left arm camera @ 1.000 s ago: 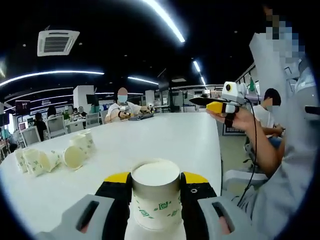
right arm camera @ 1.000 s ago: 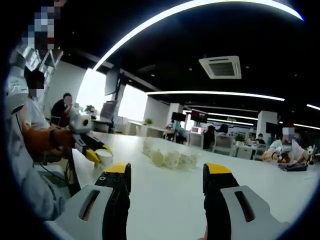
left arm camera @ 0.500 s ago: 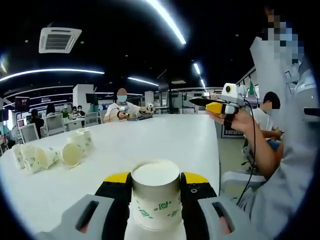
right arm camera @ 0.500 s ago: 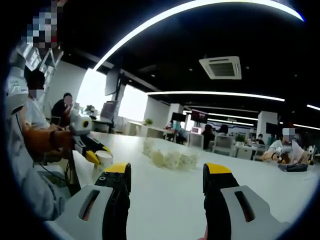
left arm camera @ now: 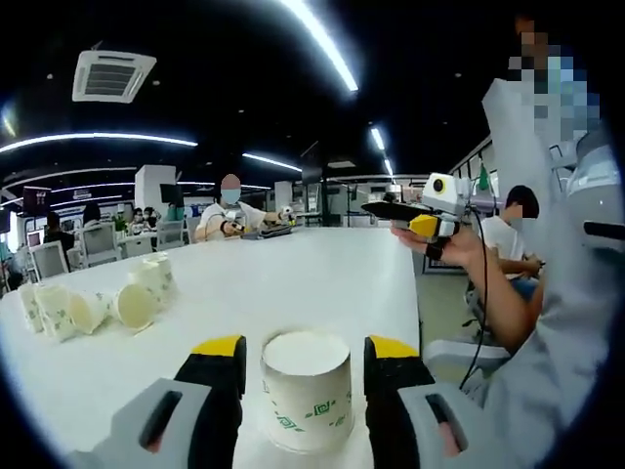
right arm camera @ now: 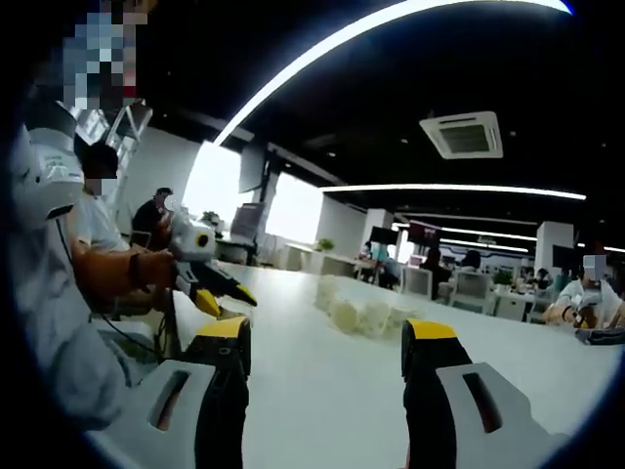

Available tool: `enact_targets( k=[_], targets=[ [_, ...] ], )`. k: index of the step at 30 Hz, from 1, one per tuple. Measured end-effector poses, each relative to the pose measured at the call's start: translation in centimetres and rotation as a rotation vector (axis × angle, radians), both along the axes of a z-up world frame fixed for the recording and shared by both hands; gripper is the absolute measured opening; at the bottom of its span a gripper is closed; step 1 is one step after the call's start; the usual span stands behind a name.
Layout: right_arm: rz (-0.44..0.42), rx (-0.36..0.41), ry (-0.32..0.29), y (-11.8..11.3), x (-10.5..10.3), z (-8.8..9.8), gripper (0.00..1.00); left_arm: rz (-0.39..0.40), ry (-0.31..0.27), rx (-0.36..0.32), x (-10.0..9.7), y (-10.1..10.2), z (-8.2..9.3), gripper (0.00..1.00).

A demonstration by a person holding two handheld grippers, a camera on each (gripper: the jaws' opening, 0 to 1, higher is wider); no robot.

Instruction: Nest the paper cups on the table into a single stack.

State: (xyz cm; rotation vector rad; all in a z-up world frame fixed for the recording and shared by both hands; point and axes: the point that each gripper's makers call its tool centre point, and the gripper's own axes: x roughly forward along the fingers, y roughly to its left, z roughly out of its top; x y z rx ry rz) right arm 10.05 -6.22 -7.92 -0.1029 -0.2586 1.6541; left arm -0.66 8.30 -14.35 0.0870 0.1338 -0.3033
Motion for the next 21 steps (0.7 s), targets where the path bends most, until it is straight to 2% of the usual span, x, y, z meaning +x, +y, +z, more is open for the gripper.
enact_targets(
  k=[2, 5, 11, 15, 21],
  targets=[
    [0.048, 0.01, 0.03, 0.4, -0.6, -0.3, 0.69, 0.001, -0.016, -0.01, 0.0, -0.1, 0.5, 0.56],
    [0.109, 0.012, 0.054, 0.9, -1.4, -0.7, 0.7, 0.015, 0.003, -0.037, 0.3, 0.0, 0.5, 0.61],
    [0.177, 0.01, 0.1, 1.8, -2.2, -1.5, 0.7, -0.003, -0.015, -0.041, 0.6, -0.1, 0.6, 0.6],
    [0.198, -0.008, 0.107, 2.5, -2.8, -2.1, 0.72, -0.01, -0.027, -0.032, 0.7, -0.1, 0.8, 0.59],
    [0.26, -0.056, 0.125, 4.2, -4.8, -3.5, 0.73, -0.041, -0.023, -0.011, 0.6, -0.1, 1.2, 0.59]
  ],
)
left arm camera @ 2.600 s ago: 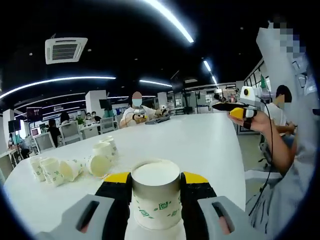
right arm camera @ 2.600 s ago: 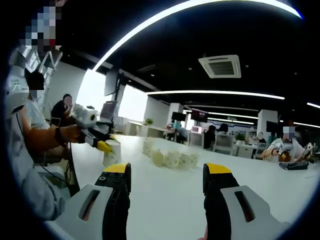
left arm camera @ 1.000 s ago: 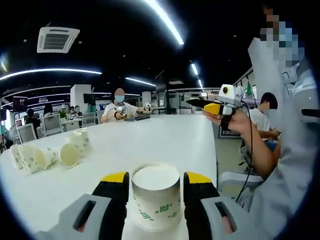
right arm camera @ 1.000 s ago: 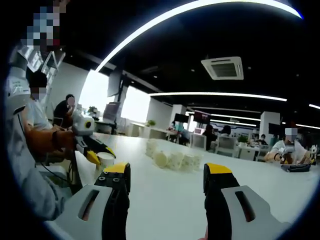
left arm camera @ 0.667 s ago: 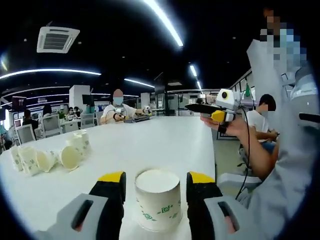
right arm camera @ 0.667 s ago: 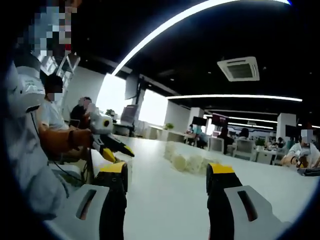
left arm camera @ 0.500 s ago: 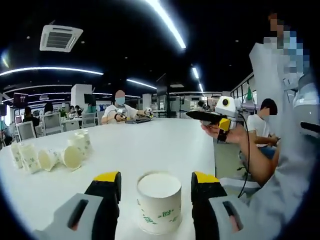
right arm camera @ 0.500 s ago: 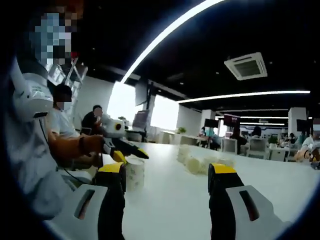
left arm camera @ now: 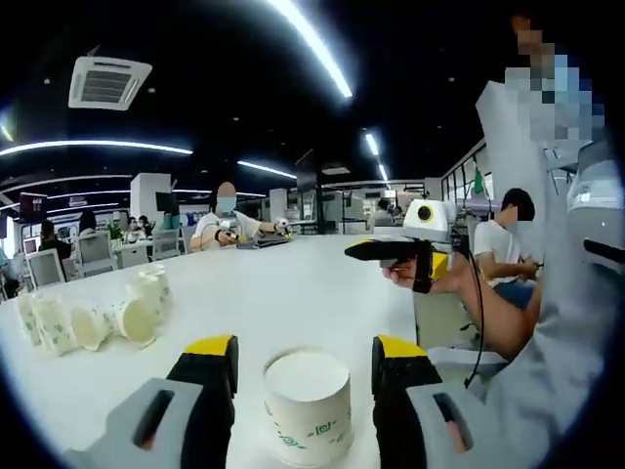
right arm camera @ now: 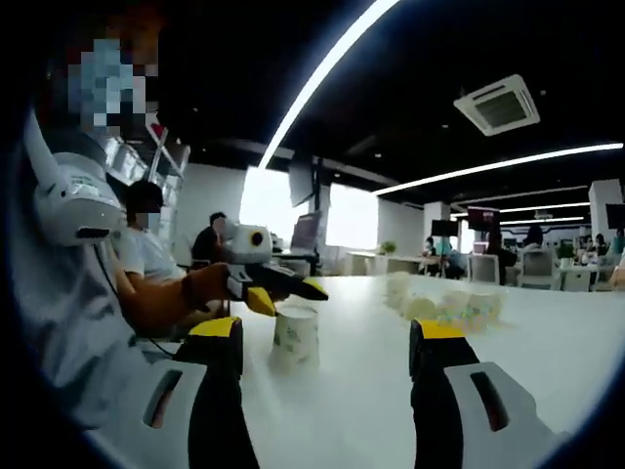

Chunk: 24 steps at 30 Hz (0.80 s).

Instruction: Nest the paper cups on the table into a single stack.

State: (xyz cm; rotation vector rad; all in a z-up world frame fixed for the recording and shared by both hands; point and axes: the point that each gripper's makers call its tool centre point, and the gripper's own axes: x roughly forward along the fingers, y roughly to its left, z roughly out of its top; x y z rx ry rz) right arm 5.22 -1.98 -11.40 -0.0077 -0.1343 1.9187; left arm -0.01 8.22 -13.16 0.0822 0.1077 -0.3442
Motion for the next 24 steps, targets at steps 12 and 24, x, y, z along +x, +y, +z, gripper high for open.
enact_targets(
  k=[12, 24],
  targets=[
    [0.102, -0.08, -0.034, 2.9, -4.3, -2.6, 0.72, -0.122, 0.134, 0.059, -0.6, -0.6, -0.6, 0.59],
    [0.101, -0.129, -0.068, 3.4, -5.2, -3.5, 0.71, -0.165, 0.276, 0.19, 0.3, -1.1, -3.0, 0.48]
  ],
)
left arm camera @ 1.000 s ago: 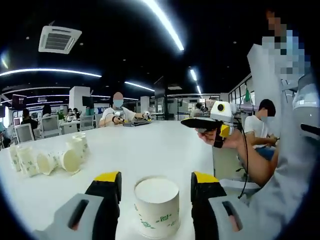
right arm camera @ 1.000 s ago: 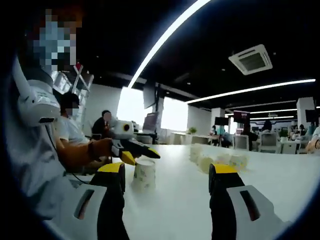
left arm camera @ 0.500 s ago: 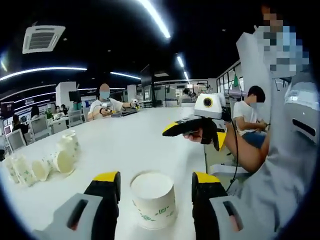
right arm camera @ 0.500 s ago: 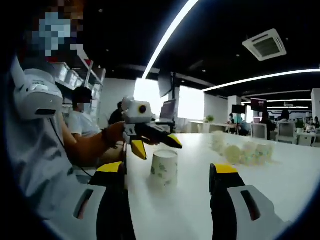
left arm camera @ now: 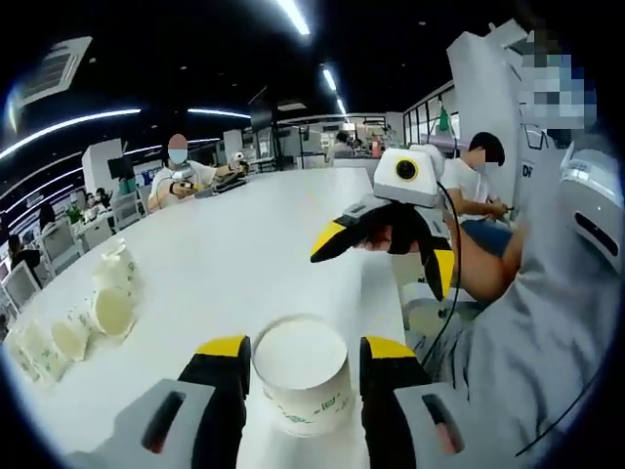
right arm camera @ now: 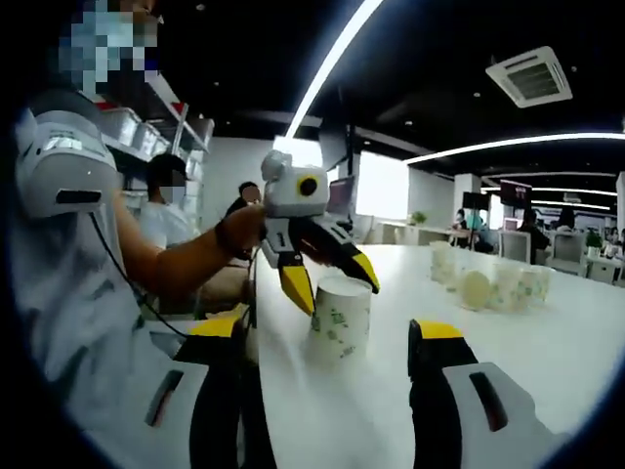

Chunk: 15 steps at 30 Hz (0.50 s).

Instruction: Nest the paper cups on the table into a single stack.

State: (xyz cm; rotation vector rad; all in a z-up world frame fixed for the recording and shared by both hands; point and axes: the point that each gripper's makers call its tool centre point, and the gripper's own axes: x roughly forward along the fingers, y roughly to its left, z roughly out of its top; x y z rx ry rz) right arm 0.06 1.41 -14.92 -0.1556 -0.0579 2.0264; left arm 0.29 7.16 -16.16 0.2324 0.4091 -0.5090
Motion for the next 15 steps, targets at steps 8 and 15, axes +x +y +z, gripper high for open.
enact_targets(
  k=[8, 15],
  targets=[
    [0.002, -0.014, 0.003, 0.7, 0.1, -0.5, 0.71, 0.007, -0.017, -0.021, 0.3, 0.4, 0.6, 0.46],
    [0.006, -0.024, -0.008, 1.1, -0.2, -0.7, 0.71, 0.004, -0.01, -0.024, 0.5, 0.7, 0.1, 0.44]
  ],
)
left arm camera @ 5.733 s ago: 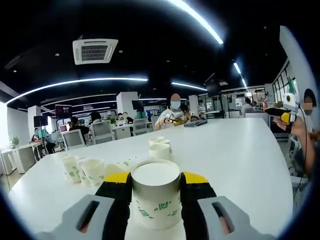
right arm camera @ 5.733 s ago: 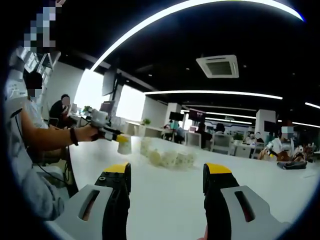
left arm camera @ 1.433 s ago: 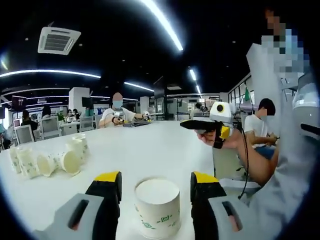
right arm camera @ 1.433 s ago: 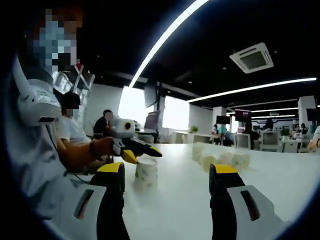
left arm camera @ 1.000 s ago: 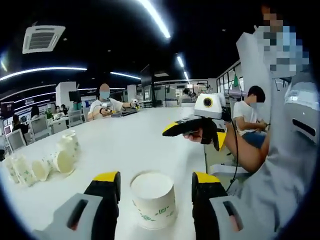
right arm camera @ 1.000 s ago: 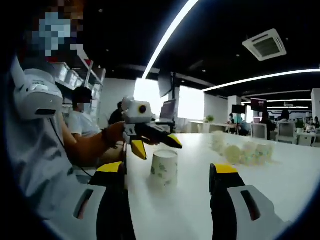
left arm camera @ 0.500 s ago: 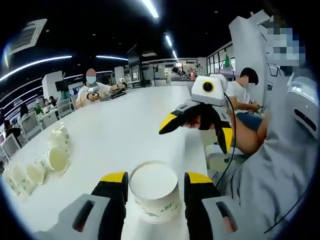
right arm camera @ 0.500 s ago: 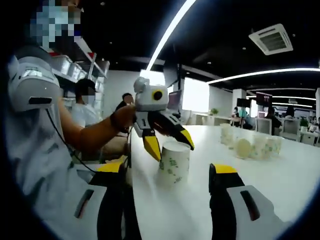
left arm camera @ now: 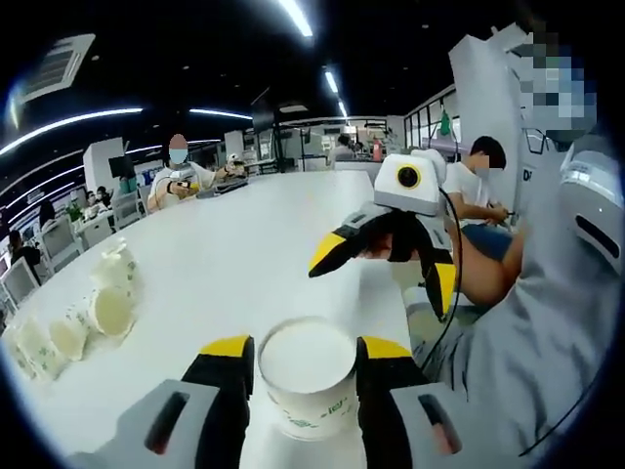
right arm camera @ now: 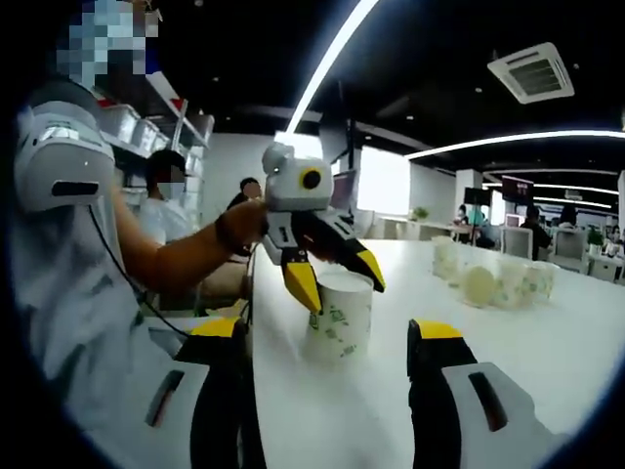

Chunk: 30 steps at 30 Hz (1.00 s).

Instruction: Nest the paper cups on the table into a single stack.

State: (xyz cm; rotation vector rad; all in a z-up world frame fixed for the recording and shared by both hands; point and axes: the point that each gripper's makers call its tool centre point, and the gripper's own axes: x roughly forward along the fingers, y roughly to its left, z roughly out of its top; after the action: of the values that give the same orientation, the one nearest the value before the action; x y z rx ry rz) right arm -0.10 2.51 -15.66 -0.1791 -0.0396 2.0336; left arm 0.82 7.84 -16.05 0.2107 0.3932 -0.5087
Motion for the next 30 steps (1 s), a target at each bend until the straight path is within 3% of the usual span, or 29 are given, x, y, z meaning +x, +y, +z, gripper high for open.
enact_targets(
  k=[8, 15, 26, 30],
  targets=[
    [-0.004, -0.012, 0.006, 0.3, 0.2, -0.4, 0.7, 0.001, -0.039, -0.026, 0.3, 0.0, 0.1, 0.42],
    [-0.03, -0.022, 0.036, 0.6, 0.7, -0.8, 0.7, 0.007, -0.094, -0.093, 0.2, 0.1, 0.4, 0.42],
    [-0.038, -0.028, 0.015, 0.5, -0.2, -0.9, 0.7, 0.009, -0.178, -0.138, -0.5, 0.1, 1.6, 0.42],
    [-0.042, -0.019, 0.021, 1.2, -0.5, -0.8, 0.69, 0.01, -0.175, -0.123, -0.7, 0.2, 1.5, 0.42]
  ],
)
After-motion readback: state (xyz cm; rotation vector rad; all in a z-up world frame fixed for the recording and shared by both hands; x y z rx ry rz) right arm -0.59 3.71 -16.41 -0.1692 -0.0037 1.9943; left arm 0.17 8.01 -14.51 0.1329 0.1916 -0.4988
